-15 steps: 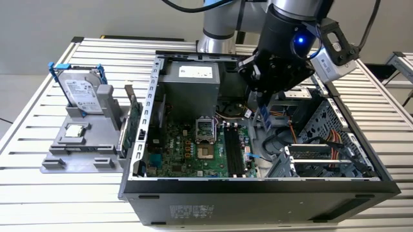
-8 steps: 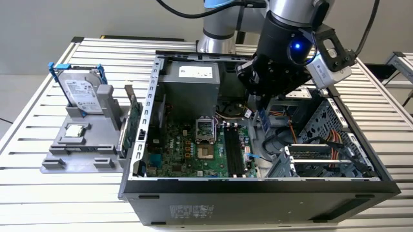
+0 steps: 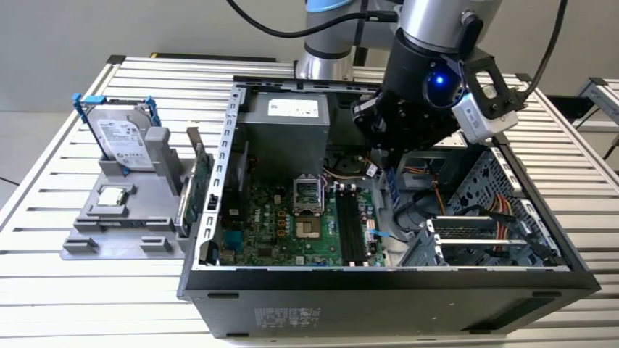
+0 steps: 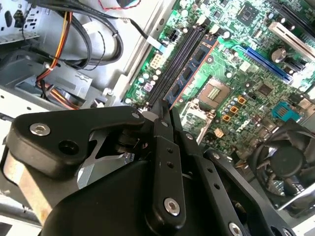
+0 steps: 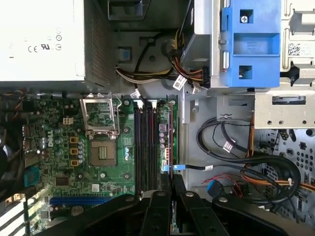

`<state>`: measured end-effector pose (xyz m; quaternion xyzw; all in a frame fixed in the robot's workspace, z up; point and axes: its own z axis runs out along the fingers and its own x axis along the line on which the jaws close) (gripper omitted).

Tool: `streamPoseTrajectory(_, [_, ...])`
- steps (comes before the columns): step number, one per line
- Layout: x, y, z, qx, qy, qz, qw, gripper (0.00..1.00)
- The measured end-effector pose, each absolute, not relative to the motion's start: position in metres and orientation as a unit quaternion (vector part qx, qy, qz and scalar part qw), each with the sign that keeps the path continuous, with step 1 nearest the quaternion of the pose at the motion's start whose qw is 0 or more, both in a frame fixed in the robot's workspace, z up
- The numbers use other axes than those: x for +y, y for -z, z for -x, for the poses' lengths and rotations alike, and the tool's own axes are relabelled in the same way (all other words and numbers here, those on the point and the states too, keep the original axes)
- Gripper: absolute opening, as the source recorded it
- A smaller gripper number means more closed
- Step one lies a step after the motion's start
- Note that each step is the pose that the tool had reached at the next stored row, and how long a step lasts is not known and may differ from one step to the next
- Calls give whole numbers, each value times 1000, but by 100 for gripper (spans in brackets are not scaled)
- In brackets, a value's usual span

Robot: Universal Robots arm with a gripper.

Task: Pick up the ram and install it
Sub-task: 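Insert the ram into the slot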

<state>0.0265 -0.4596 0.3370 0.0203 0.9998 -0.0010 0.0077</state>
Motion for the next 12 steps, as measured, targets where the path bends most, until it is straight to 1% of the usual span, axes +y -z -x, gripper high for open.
streamPoseTrajectory(12, [-460, -330, -26, 999, 2, -34, 8, 0])
